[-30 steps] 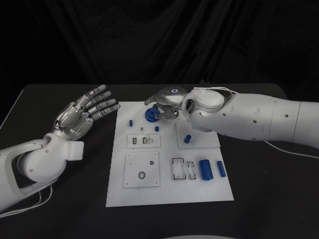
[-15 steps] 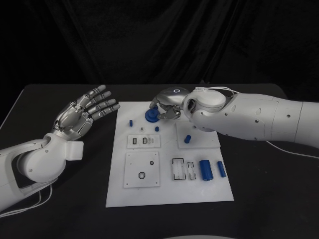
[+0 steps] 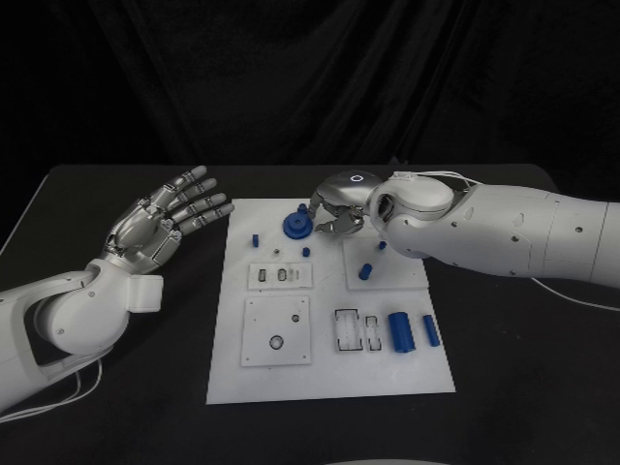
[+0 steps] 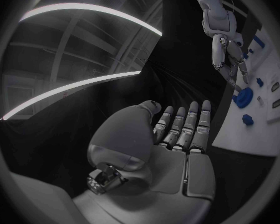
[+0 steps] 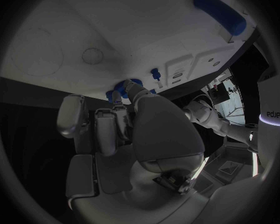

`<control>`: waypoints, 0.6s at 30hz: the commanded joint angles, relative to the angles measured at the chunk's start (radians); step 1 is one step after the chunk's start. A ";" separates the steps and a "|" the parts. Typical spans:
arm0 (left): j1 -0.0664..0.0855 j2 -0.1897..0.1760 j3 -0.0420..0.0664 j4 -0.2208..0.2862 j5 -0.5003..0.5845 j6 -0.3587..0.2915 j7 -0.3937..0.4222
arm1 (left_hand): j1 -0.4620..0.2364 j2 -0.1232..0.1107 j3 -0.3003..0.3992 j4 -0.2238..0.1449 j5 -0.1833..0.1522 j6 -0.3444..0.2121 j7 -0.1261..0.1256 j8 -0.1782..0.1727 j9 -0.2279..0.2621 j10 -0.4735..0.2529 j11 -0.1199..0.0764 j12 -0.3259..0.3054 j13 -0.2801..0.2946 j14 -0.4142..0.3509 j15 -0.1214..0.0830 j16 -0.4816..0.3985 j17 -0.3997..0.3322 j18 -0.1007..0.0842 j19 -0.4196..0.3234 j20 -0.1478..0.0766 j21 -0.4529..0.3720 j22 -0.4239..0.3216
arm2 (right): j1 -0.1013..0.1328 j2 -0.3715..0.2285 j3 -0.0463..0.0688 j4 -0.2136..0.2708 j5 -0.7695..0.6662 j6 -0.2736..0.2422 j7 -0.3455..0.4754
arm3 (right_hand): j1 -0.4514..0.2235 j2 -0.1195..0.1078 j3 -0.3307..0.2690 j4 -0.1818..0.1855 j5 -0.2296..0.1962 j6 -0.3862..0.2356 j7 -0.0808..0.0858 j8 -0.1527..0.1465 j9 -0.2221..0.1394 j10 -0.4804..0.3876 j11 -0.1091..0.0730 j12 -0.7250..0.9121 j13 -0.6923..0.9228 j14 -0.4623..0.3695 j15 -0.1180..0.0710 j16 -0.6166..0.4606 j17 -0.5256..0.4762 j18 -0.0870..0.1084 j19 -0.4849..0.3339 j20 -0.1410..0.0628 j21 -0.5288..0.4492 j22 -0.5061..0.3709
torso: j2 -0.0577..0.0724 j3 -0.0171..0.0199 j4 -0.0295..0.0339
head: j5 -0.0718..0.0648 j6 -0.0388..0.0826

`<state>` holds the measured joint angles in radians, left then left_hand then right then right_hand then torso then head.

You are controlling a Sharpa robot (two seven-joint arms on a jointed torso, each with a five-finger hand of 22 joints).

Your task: Assemble the parts on the task board

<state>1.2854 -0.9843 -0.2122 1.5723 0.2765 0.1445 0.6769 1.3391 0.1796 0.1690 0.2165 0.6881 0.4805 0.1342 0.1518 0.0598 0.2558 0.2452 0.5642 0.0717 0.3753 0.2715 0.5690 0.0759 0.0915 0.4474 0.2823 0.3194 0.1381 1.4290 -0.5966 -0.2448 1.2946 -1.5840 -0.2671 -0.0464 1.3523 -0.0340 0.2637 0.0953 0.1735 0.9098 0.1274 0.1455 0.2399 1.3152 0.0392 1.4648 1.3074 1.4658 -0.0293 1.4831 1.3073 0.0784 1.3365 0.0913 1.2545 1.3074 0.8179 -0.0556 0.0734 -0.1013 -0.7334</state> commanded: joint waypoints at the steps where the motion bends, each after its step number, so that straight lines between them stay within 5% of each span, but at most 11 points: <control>1: 0.000 -0.004 0.001 0.003 0.002 0.014 0.009 | -0.004 0.010 0.006 0.000 -0.006 -0.004 0.004 0.003 0.000 0.001 0.008 0.007 0.000 -0.008 0.002 0.004 -0.001 -0.009 -0.008 0.002 -0.005 -0.001 | -0.003 -0.020 0.000 0.012 -0.006 -0.052 0.001 | -0.009 0.000 -0.005 0.002 -0.007 -0.004 0.000 -0.006 -0.001 0.006 0.000 0.004 0.022 0.033 0.008 0.000 0.113 0.010 0.007 -0.002 0.004 0.036 | 0.000 -0.0002 -0.0004 | 0.002 0.003; 10: 0.000 -0.013 0.001 0.006 0.002 0.009 0.009 | -0.003 0.011 0.008 -0.001 -0.007 -0.003 0.004 0.004 0.000 0.001 0.009 0.007 0.000 -0.009 0.002 0.005 -0.001 -0.009 -0.008 0.001 -0.005 -0.001 | 0.005 -0.100 0.000 0.075 -0.006 -0.091 -0.012 | -0.012 0.001 -0.009 0.007 -0.013 0.012 -0.003 -0.004 0.005 0.011 0.001 0.005 0.025 0.032 0.007 -0.001 0.111 0.009 0.011 -0.003 0.006 0.040 | -0.001 0.0005 -0.0016 | -0.003 0.016; 18: 0.000 -0.015 0.001 0.007 0.002 0.004 0.010 | -0.003 0.010 0.011 -0.003 -0.009 -0.001 0.005 0.005 0.000 0.001 0.009 0.008 0.000 -0.010 0.002 0.006 -0.001 -0.009 -0.008 0.002 -0.004 -0.001 | 0.055 -0.209 -0.001 0.168 -0.006 -0.082 -0.062 | -0.016 0.000 -0.016 0.017 -0.018 0.007 -0.006 -0.015 0.006 0.042 -0.006 0.018 0.050 0.038 0.002 0.003 0.119 0.003 0.029 -0.006 0.027 0.058 | -0.002 -0.0002 -0.0013 | -0.008 0.027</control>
<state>1.2852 -1.0012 -0.2121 1.5772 0.2765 0.1438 0.6765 1.3353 0.1834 0.1717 0.2137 0.6844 0.4805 0.1342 0.1518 0.0598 0.2558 0.2452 0.5681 0.0717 0.3717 0.2751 0.5690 0.0760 0.0916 0.4474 0.2823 0.3194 0.1381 1.4755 -0.7924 -0.2464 1.4498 -1.5840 -0.3311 -0.0604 1.3431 -0.0353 0.2496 0.1094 0.1581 0.9220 0.1254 0.1343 0.2461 1.3512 0.0349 1.4795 1.3078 1.4658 -0.0293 1.4831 1.3073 0.0784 1.3602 0.0858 1.2781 1.3073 0.8167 -0.0553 0.0722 -0.1072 -0.7081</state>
